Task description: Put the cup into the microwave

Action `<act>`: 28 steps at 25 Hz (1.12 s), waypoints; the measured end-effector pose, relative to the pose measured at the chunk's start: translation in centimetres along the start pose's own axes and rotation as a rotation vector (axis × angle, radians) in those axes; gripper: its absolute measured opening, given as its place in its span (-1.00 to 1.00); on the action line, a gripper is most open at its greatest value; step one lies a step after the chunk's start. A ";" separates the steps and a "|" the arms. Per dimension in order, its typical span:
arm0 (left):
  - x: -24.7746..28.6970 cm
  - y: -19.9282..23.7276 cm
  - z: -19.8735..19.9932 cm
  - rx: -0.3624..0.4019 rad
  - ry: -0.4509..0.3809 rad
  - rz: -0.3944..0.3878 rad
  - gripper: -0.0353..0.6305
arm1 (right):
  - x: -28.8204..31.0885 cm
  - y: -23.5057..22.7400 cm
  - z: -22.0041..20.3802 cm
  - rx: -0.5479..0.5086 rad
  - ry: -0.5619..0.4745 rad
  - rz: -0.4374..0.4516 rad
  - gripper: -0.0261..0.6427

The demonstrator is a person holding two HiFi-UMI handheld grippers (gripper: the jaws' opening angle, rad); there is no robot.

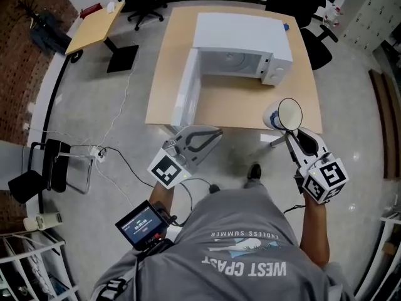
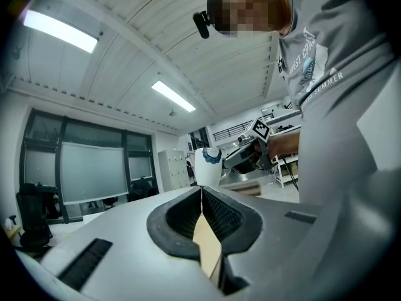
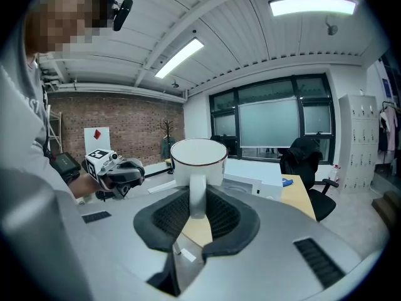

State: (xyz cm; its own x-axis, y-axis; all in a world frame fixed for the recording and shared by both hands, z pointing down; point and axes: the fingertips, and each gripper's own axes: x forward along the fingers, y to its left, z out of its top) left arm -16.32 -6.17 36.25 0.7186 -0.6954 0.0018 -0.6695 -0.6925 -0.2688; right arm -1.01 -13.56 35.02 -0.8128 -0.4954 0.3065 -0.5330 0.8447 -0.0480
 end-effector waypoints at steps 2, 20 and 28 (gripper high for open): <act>0.0 -0.5 -0.1 0.004 0.000 -0.010 -0.82 | -0.5 0.4 0.0 -0.005 -0.001 -0.008 -0.71; -2.7 -0.4 0.2 -0.102 -0.046 0.041 -0.82 | 1.0 3.7 -0.3 -0.026 0.034 0.013 -0.71; -3.3 0.9 -0.8 -0.080 0.013 0.074 -0.82 | 5.3 2.8 -0.9 -0.012 0.049 0.078 -0.71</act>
State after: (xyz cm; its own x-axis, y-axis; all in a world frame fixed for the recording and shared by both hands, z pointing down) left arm -19.45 -4.62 36.83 0.6642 -0.7475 -0.0031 -0.7342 -0.6516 -0.1905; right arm -6.56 -13.61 37.37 -0.8388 -0.4182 0.3485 -0.4658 0.8827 -0.0618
